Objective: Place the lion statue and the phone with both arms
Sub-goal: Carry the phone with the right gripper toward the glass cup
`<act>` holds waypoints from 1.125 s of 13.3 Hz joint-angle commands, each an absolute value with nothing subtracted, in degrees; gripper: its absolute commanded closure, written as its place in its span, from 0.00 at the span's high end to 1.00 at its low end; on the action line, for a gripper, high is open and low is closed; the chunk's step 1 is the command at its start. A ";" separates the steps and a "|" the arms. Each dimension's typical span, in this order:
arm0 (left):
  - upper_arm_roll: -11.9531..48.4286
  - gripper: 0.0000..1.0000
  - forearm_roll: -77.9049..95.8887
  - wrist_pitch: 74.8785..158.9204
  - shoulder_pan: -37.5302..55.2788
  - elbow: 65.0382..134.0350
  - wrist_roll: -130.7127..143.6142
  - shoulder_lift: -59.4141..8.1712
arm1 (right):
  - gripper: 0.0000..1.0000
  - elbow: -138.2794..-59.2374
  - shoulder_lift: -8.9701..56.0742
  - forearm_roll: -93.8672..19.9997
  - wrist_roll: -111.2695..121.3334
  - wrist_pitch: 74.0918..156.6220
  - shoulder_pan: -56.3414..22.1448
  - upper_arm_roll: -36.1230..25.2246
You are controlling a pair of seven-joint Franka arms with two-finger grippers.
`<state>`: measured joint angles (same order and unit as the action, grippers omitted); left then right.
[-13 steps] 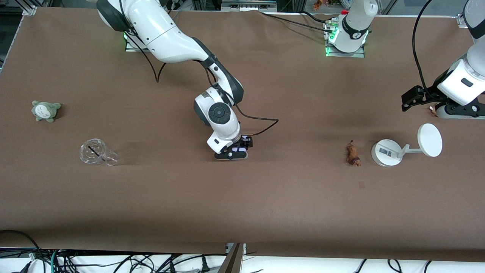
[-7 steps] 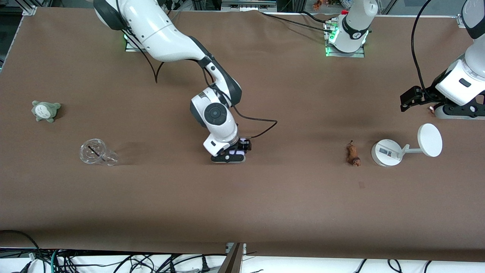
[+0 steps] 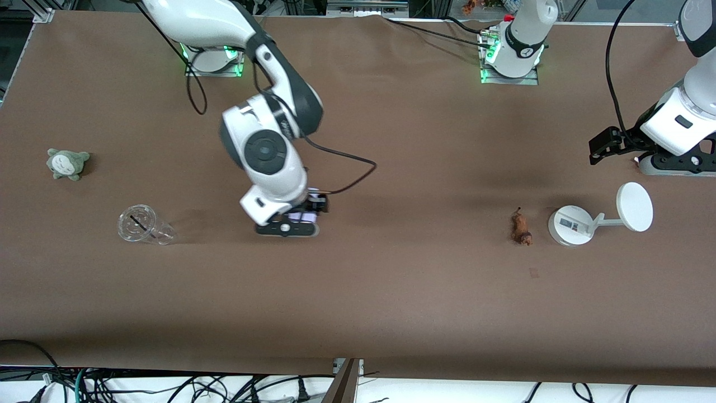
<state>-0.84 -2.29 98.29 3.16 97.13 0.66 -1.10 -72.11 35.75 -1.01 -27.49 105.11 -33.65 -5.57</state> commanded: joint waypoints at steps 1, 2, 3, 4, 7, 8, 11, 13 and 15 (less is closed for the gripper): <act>-1.06 1.00 -1.23 96.86 3.78 96.68 0.35 -0.79 | 0.00 -77.59 28.85 -2.11 -16.92 101.35 -33.31 -11.23; -1.05 1.00 -1.23 96.86 3.78 96.51 0.35 -0.79 | 0.00 -79.26 27.35 -2.20 -13.22 100.82 -33.05 -12.90; -0.97 1.00 -1.23 96.59 3.78 96.33 0.44 -0.79 | 0.00 -81.19 26.12 -2.63 -9.79 100.90 -32.79 -14.83; -0.97 1.00 -1.23 96.50 3.78 96.33 0.44 -0.70 | 0.00 -82.86 25.67 -3.51 -6.54 101.33 -32.70 -16.77; -0.97 1.00 -1.14 96.42 3.78 96.33 0.44 -0.79 | 0.00 -88.39 25.93 -5.97 4.45 107.02 -29.55 -19.77; -0.97 1.00 -1.23 96.50 3.78 96.33 0.35 -0.79 | 0.00 -91.20 25.93 -6.76 7.35 110.70 -27.88 -19.78; -0.62 1.00 -1.23 96.15 3.78 96.33 0.44 -0.79 | 0.00 -97.37 27.24 -8.79 11.77 121.17 -25.23 -19.69; -0.53 1.00 -1.14 96.15 3.78 96.33 0.44 -0.70 | 0.00 -98.35 29.08 -8.96 12.57 125.23 -25.14 -19.69; -0.53 1.00 -1.23 96.15 3.78 96.33 0.44 -0.70 | 0.00 -98.35 30.75 -9.05 12.48 127.96 -25.14 -19.60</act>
